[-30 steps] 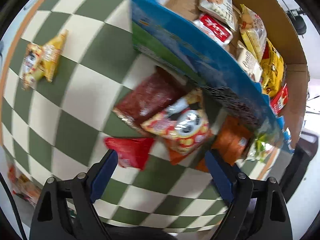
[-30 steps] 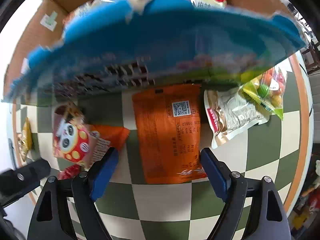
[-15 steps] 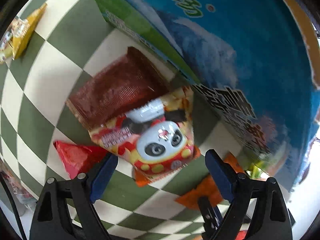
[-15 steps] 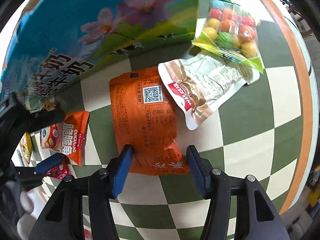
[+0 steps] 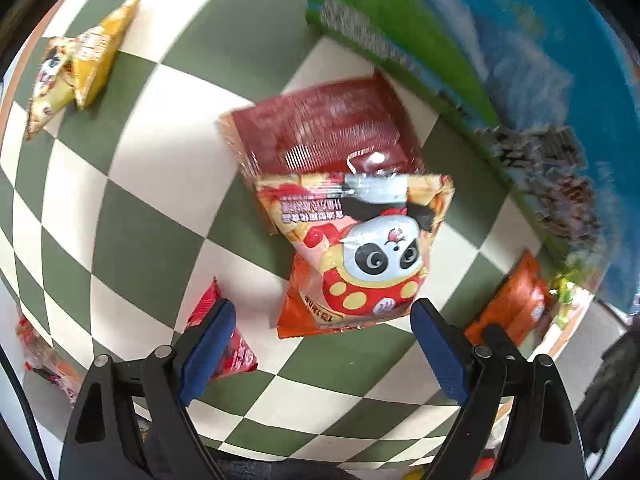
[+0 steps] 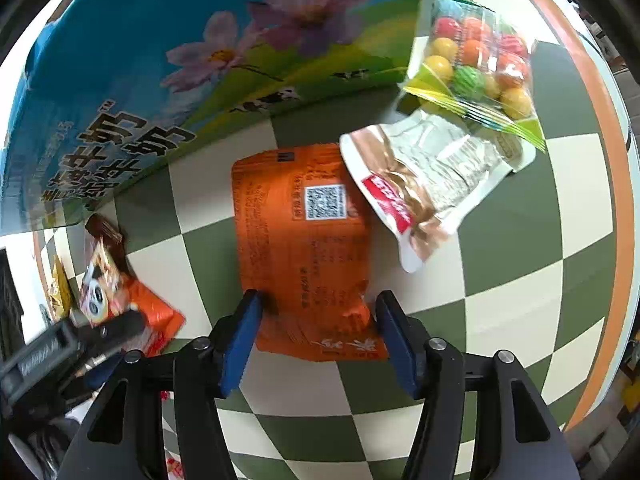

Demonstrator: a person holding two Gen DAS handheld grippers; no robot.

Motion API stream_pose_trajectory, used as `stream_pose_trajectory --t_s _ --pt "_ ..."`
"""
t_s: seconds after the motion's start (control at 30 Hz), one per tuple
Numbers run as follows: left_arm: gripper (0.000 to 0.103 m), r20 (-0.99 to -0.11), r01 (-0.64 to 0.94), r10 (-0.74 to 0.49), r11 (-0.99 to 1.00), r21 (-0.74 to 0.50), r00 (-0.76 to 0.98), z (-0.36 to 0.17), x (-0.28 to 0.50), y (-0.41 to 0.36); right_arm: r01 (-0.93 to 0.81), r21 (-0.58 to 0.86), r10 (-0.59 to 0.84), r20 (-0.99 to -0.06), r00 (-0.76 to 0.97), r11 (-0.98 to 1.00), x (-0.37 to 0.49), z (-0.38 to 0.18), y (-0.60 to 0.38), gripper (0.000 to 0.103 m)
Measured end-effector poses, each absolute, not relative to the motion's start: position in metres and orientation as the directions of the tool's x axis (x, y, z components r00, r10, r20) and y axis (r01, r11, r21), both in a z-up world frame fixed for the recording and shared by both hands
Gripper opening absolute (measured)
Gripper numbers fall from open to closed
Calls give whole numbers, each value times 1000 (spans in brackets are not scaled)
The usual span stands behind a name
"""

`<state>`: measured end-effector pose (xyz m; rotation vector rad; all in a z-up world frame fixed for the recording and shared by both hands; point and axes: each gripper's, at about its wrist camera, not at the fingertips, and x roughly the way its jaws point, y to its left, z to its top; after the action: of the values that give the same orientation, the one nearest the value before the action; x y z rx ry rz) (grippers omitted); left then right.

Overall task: Organize snacks
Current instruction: 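Grasp the orange bag with right gripper while left grasps the panda snack packet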

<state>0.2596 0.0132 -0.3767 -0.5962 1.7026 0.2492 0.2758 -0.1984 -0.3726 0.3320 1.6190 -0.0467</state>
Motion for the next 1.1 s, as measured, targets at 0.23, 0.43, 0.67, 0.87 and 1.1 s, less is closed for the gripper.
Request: stream_pose_trajectory --t_s 0.23,0.43,0.67,0.87,1.1 --pt "89 -978 -426 -178 897 -115 -111 -379 285 -15 211 118 126 -992 -25 970 297 -369 -184 69" --pt "57 -986 -370 -117 927 -67 -116 -390 287 -31 107 41 44 -999 -31 993 297 -372 -161 64" --pt "51 -988 -220 -49 975 -15 -146 -391 251 -50 32 98 101 -991 -86 995 272 -372 -161 49" --pt "51 -981 -179 -46 984 -12 -188 -400 226 -64 121 223 247 -938 -242 967 247 -387 -181 50" --pt "52 -980 -190 -46 982 -9 -192 -410 236 -46 204 221 261 -944 -200 954 260 -381 -208 71"
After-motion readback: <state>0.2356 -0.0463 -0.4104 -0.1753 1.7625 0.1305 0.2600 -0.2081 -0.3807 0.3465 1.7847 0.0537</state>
